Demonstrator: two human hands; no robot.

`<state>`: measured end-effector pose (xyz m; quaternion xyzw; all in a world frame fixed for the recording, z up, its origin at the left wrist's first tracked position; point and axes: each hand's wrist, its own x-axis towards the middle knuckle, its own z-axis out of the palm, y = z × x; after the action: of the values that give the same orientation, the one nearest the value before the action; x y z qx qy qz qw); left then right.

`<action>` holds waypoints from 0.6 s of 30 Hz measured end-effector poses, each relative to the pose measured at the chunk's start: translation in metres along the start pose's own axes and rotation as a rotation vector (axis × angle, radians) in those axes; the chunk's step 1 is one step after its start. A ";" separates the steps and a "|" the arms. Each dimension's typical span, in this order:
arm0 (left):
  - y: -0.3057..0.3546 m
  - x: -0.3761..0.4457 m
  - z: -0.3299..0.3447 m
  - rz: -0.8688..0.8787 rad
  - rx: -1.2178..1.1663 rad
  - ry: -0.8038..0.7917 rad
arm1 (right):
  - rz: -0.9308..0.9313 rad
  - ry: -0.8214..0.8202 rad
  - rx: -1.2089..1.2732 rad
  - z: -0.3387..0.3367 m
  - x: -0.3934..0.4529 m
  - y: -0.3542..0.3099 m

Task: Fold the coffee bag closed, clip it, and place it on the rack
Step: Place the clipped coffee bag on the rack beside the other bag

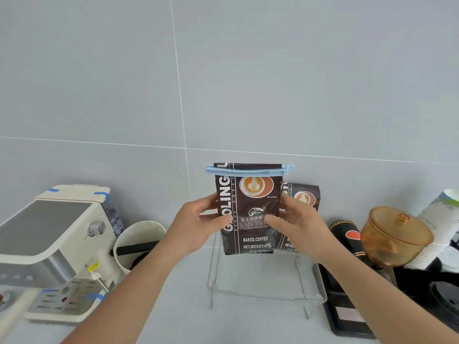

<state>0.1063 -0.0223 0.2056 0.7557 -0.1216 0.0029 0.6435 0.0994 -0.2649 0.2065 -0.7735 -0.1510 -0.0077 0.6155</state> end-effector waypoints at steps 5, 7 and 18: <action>-0.028 0.033 0.002 -0.027 0.023 -0.007 | 0.045 0.010 0.002 0.001 0.027 0.026; -0.041 0.044 0.003 -0.039 0.014 -0.009 | 0.068 0.022 0.004 0.004 0.035 0.039; -0.112 0.076 0.016 -0.138 -0.086 0.026 | 0.141 0.088 -0.102 0.027 0.061 0.098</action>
<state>0.1985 -0.0360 0.1060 0.7338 -0.0609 -0.0368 0.6756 0.1763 -0.2448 0.1189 -0.8116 -0.0682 -0.0063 0.5802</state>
